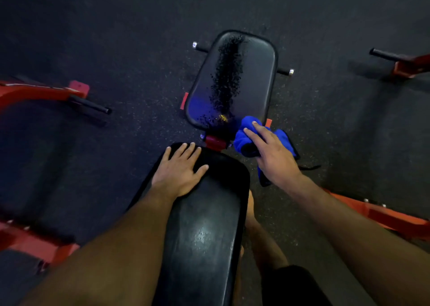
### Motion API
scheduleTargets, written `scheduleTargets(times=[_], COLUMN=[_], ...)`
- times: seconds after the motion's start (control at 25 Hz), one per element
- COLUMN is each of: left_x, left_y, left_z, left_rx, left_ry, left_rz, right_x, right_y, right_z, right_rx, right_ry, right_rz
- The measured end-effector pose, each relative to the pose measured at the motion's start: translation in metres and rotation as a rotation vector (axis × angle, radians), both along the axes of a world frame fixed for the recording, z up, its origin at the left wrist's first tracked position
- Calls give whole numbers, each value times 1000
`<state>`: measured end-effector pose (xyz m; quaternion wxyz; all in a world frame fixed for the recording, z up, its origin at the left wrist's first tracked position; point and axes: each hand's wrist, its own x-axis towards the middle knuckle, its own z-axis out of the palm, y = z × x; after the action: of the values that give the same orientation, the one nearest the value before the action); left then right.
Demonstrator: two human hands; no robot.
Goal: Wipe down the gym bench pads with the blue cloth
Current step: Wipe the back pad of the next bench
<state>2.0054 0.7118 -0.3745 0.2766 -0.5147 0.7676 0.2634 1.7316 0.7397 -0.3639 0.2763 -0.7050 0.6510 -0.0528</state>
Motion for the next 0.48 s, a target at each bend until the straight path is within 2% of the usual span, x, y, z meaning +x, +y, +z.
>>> scheduleTargets(times=[0.2,0.32,0.4,0.48], left_x=[2,2,4,5], left_y=[-2,-1,-3,-4], left_z=[-4,-1,2,3], left_rx=[-26,-10,14,22], left_ry=[9,25,50,69], left_rz=[4,18,43,48], right_x=[35,47,32,5], right_y=[-23,-76,-138,-204], right_z=[-31,-18,-6,-2], right_rx=[-121,-290,-380,-366], right_ry=[41,-6,32,103], right_rz=[190,72,-43,-41])
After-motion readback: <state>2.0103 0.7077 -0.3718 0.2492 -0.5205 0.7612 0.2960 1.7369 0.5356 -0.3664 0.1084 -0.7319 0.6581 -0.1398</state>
